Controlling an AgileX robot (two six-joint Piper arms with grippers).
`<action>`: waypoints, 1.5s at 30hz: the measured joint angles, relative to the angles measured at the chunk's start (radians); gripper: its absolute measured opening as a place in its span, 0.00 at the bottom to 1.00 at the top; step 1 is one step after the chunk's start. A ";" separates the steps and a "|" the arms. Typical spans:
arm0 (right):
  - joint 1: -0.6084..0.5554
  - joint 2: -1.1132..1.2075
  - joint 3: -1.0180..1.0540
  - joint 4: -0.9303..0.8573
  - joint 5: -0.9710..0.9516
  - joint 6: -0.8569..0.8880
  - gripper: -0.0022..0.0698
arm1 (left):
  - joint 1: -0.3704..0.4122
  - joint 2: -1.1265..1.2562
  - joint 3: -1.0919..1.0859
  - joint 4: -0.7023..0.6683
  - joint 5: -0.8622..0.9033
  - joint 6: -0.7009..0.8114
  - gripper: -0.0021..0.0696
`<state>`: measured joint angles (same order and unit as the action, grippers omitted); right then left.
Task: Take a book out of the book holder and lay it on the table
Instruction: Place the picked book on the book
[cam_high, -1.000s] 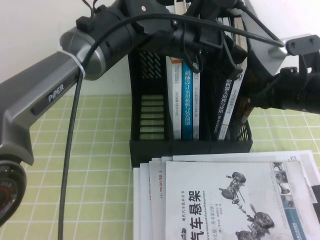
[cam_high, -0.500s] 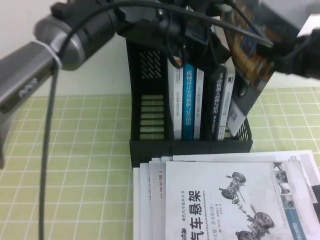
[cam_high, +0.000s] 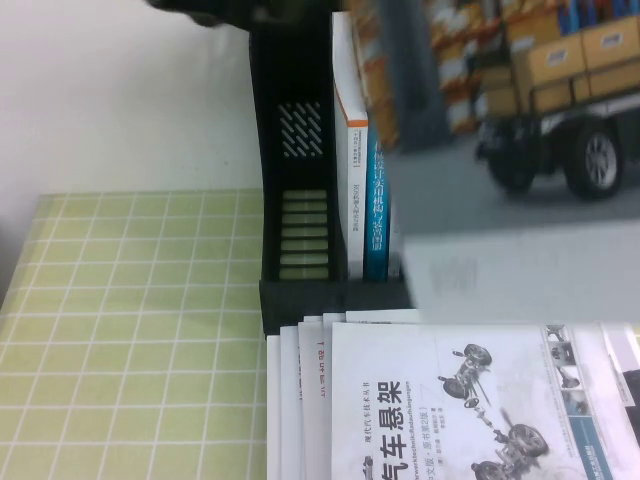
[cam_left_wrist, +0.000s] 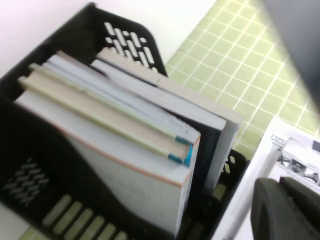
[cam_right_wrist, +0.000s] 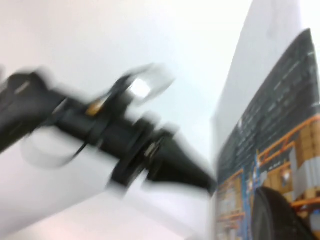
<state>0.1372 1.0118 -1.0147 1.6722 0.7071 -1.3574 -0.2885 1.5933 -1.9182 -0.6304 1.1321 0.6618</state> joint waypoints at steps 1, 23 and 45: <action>0.000 -0.006 -0.011 -0.035 0.051 0.032 0.05 | 0.023 -0.033 0.015 -0.010 0.012 -0.010 0.03; 0.336 0.008 -0.104 -1.099 0.225 0.361 0.05 | 0.137 -0.971 1.010 -0.108 -0.219 -0.183 0.03; 0.966 0.355 -0.003 -2.264 0.024 0.844 0.05 | 0.137 -1.078 1.114 -0.130 -0.240 -0.200 0.03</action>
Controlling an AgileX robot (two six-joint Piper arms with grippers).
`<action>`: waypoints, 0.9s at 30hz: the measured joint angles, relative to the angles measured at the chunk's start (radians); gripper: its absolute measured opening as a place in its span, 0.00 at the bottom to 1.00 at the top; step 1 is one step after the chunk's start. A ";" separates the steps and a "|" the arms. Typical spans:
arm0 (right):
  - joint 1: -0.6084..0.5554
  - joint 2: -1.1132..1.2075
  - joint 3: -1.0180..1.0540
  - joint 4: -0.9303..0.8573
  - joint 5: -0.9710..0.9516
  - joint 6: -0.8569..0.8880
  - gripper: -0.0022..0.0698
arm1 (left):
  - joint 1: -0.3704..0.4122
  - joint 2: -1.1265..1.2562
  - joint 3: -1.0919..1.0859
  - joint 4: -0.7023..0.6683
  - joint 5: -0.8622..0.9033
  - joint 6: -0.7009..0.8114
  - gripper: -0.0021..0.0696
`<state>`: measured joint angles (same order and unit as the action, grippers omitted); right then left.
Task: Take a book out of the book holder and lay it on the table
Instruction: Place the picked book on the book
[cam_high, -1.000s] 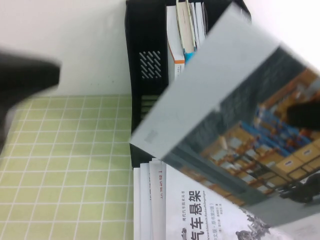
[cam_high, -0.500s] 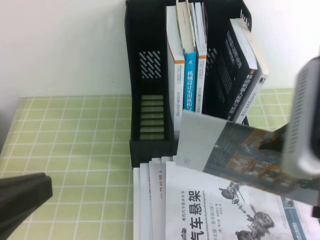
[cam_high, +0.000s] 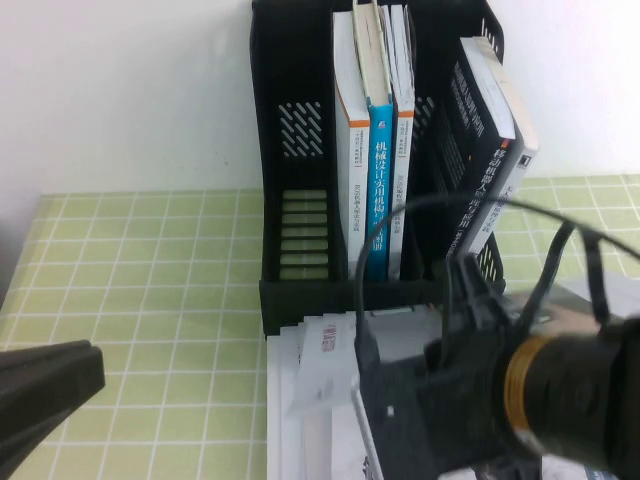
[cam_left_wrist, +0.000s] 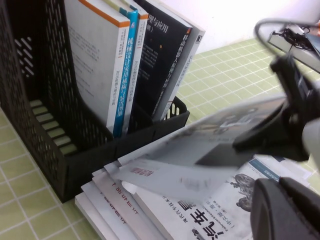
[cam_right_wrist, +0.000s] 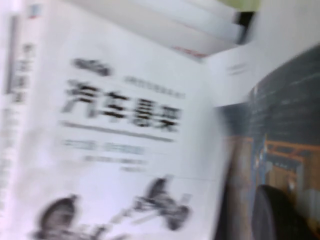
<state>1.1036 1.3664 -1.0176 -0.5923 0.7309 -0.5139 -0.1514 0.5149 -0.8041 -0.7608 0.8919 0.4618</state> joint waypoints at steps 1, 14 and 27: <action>0.005 0.002 0.031 -0.014 -0.013 0.017 0.05 | 0.000 0.000 0.000 0.000 0.002 0.000 0.03; 0.018 0.007 0.235 0.066 -0.083 0.327 0.20 | 0.000 0.000 0.000 0.008 0.006 0.000 0.03; 0.018 -0.082 -0.079 0.630 0.140 0.091 0.47 | 0.000 0.000 0.000 0.013 0.013 0.004 0.03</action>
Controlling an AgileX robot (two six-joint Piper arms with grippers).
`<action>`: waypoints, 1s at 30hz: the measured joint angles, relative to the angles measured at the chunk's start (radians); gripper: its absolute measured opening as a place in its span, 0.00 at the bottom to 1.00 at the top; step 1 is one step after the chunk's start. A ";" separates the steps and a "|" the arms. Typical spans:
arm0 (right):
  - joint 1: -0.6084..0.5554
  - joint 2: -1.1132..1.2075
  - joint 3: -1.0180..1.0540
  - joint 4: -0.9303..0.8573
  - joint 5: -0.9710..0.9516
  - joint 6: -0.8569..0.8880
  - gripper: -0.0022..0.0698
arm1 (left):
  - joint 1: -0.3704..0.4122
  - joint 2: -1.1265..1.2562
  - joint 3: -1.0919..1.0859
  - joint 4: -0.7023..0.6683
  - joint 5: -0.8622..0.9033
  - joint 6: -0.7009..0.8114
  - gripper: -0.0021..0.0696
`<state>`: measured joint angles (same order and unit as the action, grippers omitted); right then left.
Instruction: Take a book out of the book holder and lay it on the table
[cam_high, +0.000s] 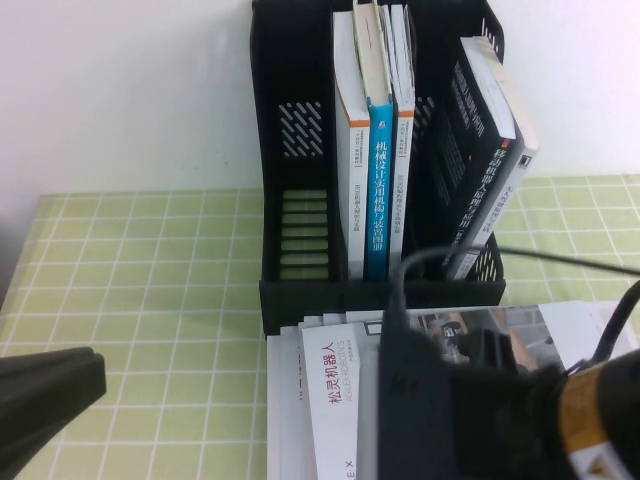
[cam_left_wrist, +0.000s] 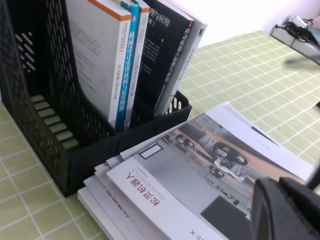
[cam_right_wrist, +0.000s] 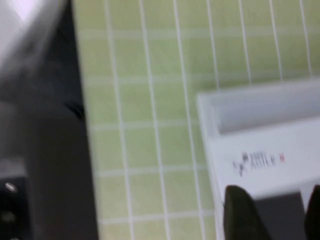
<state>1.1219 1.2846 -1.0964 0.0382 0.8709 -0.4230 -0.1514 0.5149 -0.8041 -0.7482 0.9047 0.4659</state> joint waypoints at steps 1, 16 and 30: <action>0.000 -0.014 -0.033 0.050 0.011 -0.024 0.42 | 0.000 0.000 0.000 0.002 0.006 0.005 0.03; 0.000 -0.386 -0.202 -0.045 0.225 0.004 0.03 | 0.000 -0.134 0.059 0.035 0.100 -0.006 0.03; 0.000 -0.908 0.553 -0.205 -0.251 0.234 0.03 | 0.000 -0.418 0.443 0.129 -0.287 -0.102 0.03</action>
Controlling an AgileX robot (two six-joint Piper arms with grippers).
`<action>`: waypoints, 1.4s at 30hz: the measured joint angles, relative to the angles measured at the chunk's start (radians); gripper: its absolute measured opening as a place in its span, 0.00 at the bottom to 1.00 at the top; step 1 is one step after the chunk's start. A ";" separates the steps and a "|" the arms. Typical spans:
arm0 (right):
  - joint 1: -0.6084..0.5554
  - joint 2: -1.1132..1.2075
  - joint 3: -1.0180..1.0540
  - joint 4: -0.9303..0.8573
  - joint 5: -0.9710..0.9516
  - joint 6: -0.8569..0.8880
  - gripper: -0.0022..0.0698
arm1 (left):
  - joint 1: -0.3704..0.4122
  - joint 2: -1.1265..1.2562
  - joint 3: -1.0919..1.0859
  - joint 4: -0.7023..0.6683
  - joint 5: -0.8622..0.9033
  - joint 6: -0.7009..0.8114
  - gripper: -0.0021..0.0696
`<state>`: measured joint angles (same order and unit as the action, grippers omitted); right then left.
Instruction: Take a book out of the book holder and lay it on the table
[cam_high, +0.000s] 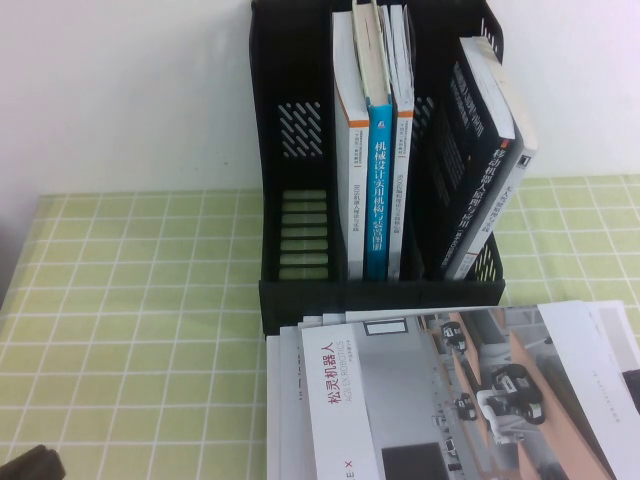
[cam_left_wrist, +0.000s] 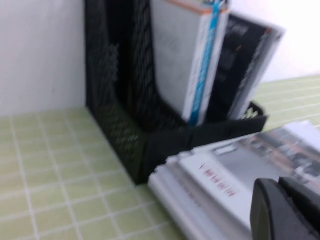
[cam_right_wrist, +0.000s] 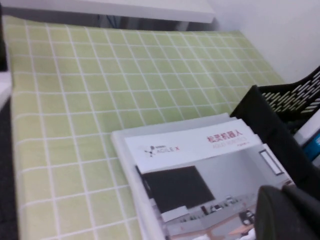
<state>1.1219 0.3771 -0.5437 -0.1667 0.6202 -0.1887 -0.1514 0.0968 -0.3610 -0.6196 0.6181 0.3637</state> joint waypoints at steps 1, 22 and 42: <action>0.000 -0.010 0.049 -0.039 -0.060 0.002 0.03 | 0.000 0.008 0.034 0.001 -0.026 0.002 0.03; 0.000 -0.020 0.243 -0.131 -0.356 0.002 0.03 | 0.000 0.020 0.113 -0.009 -0.097 0.005 0.03; 0.000 -0.020 0.243 -0.133 -0.356 0.004 0.03 | 0.022 -0.105 0.365 0.594 -0.378 -0.518 0.03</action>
<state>1.1219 0.3569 -0.3007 -0.3002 0.2646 -0.1850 -0.1298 -0.0081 0.0043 -0.0255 0.2400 -0.1540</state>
